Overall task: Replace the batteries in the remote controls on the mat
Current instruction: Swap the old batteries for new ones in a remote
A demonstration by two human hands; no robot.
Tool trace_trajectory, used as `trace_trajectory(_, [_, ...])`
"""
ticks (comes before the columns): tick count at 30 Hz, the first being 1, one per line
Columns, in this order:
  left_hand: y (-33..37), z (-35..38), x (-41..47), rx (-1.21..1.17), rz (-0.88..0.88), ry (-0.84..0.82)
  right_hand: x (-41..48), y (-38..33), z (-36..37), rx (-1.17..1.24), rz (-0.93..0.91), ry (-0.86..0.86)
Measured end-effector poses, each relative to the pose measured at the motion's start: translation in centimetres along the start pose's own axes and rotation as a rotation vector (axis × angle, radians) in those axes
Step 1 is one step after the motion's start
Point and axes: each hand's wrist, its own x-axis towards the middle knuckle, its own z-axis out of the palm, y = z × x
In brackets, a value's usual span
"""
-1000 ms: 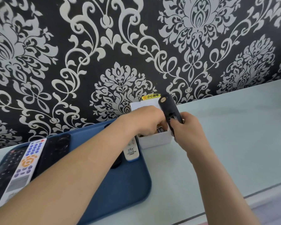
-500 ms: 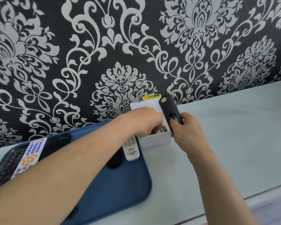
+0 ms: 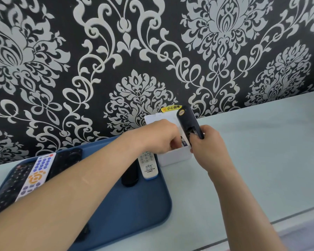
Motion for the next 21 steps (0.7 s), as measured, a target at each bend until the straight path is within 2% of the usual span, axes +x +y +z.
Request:
trace_trajectory(7, [0.1, -0.3, 0.9, 0.073, 0.075, -0.123, -0.2, -0.1, 0.0, 0.013, 0.016, -0.004])
trace_trajectory(10, [-0.3, 0.0, 1.0, -0.027, 0.071, -0.028, -0.2, -0.3, -0.1, 0.004, 0.021, -0.001])
trace_trajectory(12, [-0.9, 0.3, 0.6, -0.307, -0.004, 0.138, -0.3, -0.4, -0.2, -0.007, 0.005, 0.006])
trace_trajectory(14, [-1.4, 0.4, -0.3, -0.701, -0.097, 0.327, -0.4, -0.6, -0.4, -0.021, -0.033, 0.046])
trace_trajectory(16, [-1.3, 0.3, -1.7, -1.129, -0.141, 0.443, -0.6, -1.1, -0.6, 0.025, -0.076, 0.105])
trace_trajectory(19, [-0.9, 0.3, -4.2, -1.676, -0.134, 0.517, -1.4, -2.7, -0.6, 0.318, -0.061, 0.097])
trace_trajectory(21, [-0.6, 0.5, -5.8, -1.865, -0.113, 0.576, -2.2, -3.9, -0.4, 0.597, 0.035, -0.034])
